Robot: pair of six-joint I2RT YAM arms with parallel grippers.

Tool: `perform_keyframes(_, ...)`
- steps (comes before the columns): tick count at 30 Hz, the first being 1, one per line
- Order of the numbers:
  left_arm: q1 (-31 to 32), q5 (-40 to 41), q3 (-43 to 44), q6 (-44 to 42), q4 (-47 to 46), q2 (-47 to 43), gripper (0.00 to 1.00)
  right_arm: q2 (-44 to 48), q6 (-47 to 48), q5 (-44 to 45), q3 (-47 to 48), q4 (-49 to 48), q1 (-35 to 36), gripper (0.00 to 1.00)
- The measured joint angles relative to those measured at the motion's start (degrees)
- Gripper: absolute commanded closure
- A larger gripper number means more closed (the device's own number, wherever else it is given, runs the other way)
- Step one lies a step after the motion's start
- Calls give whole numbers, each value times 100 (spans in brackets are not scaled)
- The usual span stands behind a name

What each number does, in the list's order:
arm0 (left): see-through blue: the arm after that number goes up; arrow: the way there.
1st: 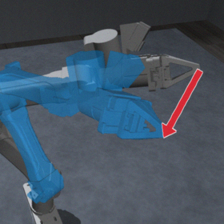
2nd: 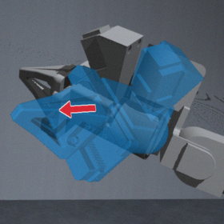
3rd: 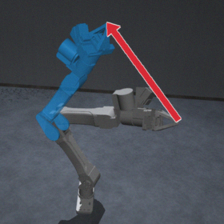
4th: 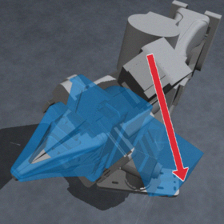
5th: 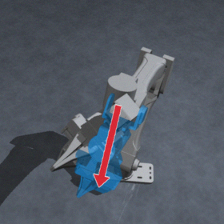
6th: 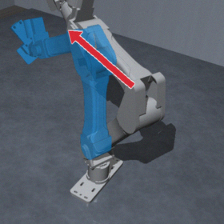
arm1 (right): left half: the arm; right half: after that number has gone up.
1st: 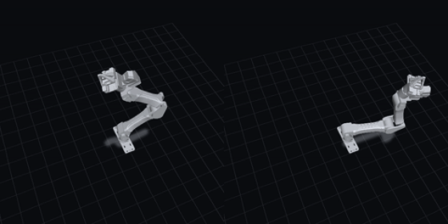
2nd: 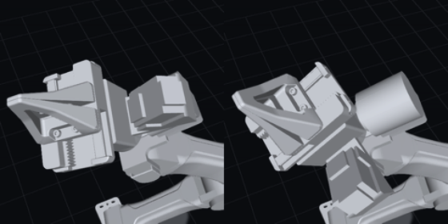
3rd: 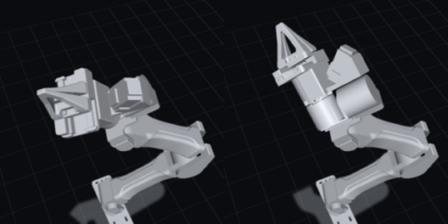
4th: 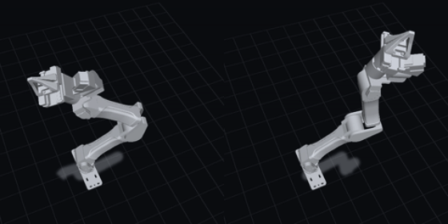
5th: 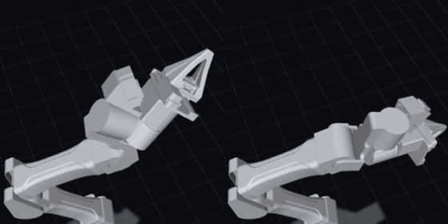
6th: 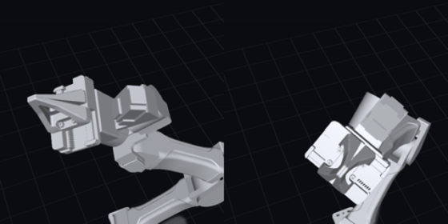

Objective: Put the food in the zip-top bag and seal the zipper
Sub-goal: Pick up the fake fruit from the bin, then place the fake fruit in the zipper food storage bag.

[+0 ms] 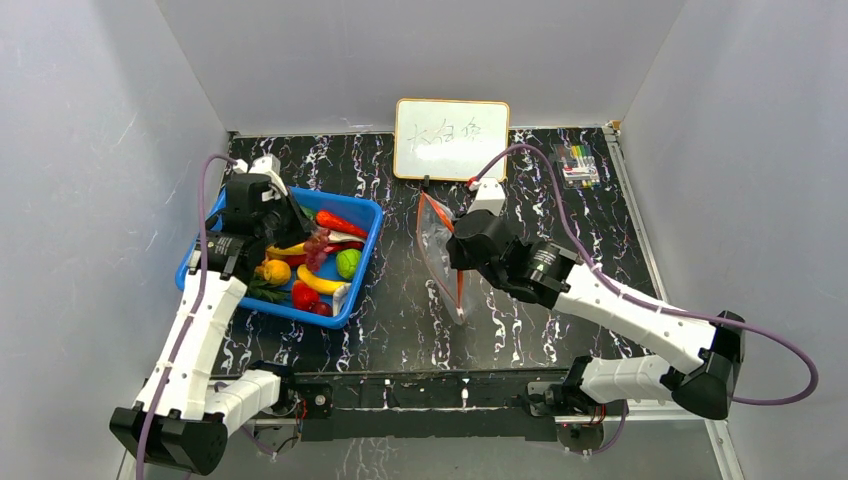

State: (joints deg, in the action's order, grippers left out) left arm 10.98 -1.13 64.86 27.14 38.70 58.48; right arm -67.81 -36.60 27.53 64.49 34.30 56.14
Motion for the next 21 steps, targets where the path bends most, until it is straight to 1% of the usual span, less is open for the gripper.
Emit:
perform_keyframes(6,0,-1064,470,175,42,-92,100,-317,-247,-9,251,-61,0,100)
perform_keyframes(12,0,-1768,988,520,-24,-136,100,-531,-476,-31,284,-205,0,100)
perform_keyframes(16,0,-2243,1255,892,-323,-249,100,-656,-671,-68,295,-356,0,100)
perform_keyframes(21,0,-2892,1285,1528,-962,-444,100,-802,-887,-315,297,-616,0,100)
